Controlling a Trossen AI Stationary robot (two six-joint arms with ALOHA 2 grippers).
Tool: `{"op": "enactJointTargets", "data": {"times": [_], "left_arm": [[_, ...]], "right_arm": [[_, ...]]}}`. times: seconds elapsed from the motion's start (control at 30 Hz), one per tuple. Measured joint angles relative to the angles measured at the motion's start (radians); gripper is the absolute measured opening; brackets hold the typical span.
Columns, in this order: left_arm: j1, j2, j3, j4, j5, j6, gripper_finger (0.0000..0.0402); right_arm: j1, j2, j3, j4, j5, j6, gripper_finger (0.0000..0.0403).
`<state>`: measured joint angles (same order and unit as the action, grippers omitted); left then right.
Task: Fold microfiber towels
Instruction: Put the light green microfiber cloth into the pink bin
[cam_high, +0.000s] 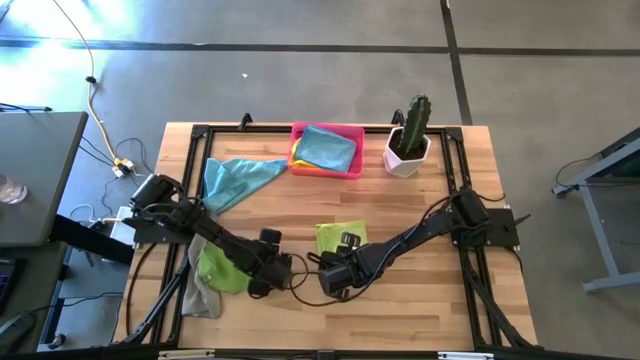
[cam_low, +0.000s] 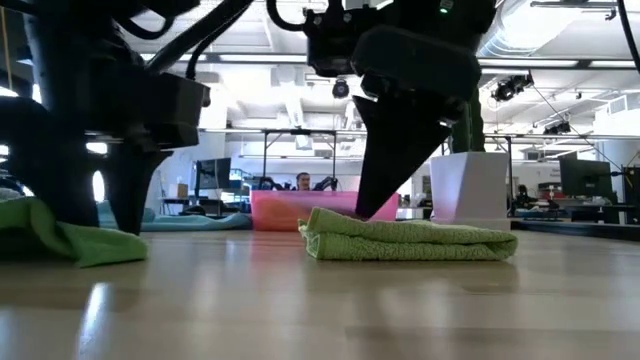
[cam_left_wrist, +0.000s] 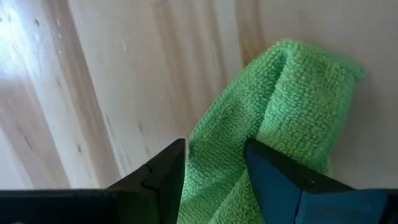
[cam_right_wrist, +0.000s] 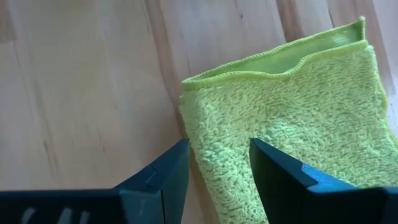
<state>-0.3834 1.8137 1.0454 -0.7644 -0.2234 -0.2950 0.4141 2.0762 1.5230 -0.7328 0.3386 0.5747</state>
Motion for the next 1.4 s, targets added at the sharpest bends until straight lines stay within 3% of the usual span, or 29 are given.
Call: {"op": "enactJointTargets", "data": {"times": [0.33, 0.53, 0.8, 1.4], "left_arm": [[-0.04, 0.0, 0.0, -0.036, 0.004, -0.069, 0.0158], [-0.052, 0.0, 0.0, -0.049, 0.003, -0.07, 0.0158], [-0.052, 0.0, 0.0, -0.048, 0.004, -0.072, 0.0158], [-0.052, 0.002, 0.0, -0.052, -0.005, -0.058, 0.0158]], "right_arm": [[0.007, 0.007, 0.0, 0.031, -0.008, -0.052, 0.0161], [0.027, 0.007, 0.0, -0.092, -0.009, -0.003, 0.0161], [0.022, 0.014, 0.0, 0.07, 0.014, -0.051, 0.0161], [-0.015, 0.12, 0.005, 0.135, 0.006, 0.029, 0.0159]]}}
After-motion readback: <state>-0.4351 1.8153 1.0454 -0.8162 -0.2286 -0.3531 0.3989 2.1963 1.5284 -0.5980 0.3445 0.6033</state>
